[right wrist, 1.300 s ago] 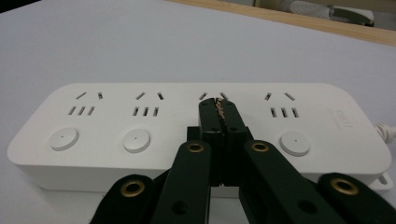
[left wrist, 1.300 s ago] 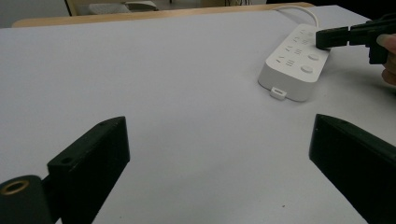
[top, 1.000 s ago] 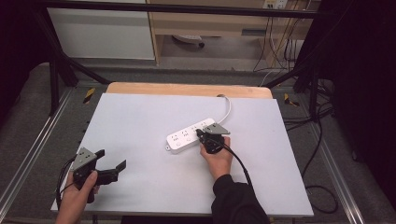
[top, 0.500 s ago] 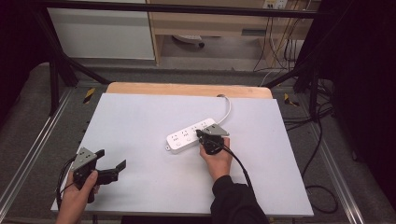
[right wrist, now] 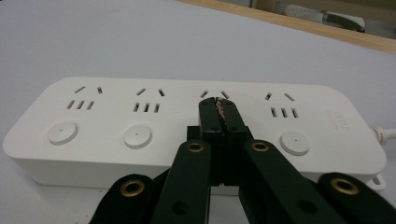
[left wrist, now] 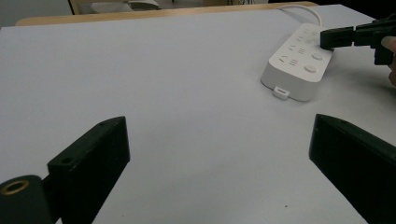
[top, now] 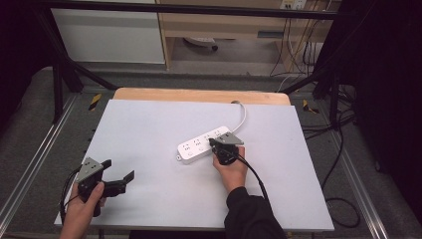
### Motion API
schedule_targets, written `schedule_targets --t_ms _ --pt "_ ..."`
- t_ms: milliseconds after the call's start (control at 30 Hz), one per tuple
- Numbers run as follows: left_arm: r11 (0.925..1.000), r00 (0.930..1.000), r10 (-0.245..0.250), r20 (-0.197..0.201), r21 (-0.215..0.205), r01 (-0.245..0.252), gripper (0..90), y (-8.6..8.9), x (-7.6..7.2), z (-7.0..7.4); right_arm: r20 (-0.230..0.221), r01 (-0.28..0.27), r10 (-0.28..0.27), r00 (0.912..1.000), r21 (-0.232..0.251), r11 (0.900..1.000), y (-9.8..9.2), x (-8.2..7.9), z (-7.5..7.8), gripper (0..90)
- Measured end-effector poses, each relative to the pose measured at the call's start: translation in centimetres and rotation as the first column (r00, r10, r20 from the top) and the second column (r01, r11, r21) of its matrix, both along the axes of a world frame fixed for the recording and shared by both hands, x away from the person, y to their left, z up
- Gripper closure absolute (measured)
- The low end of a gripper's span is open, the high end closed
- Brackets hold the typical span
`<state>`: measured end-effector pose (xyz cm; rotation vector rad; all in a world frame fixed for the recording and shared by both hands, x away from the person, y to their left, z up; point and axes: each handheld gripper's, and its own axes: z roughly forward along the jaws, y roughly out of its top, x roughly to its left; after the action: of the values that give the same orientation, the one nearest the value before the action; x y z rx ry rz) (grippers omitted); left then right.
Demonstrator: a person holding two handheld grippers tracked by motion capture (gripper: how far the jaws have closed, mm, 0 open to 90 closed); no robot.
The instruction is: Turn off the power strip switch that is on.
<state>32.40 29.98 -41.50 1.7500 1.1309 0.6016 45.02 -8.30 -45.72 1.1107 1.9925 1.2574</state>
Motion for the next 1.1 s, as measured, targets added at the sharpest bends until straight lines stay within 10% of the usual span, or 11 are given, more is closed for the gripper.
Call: schedule_targets --t_ms 1100 --pt "1.0 1.0 0.001 0.006 -0.004 -0.001 5.0 -0.02 -0.07 0.08 -0.019 -0.004 0.003 0.9998 -0.02 1.0 0.27 0.34 0.12 90.0"
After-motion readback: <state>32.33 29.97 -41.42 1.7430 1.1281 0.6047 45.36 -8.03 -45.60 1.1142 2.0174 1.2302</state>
